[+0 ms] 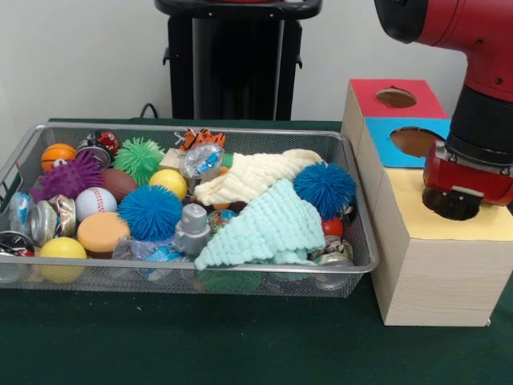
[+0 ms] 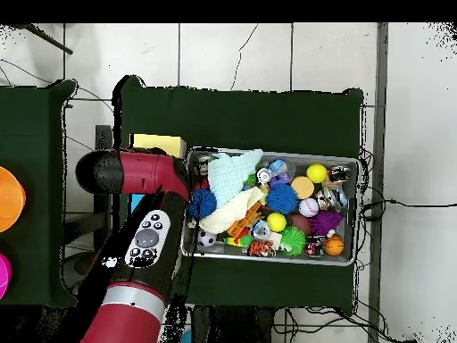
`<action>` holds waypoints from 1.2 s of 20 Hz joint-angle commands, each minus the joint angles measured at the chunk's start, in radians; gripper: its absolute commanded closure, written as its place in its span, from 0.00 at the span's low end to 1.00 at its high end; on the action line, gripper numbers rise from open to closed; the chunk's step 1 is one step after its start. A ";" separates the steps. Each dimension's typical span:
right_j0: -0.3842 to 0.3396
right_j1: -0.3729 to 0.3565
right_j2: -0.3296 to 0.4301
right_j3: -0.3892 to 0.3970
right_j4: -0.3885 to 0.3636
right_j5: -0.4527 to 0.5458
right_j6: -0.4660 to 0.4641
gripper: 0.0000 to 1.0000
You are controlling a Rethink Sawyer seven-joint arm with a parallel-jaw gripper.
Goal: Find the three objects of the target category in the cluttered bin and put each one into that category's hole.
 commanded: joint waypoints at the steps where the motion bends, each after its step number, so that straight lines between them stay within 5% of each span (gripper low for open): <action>1: -0.040 -0.011 0.094 0.025 0.028 0.098 0.180 1.00; 24: -0.122 -0.275 0.088 0.060 -0.002 0.407 0.095 1.00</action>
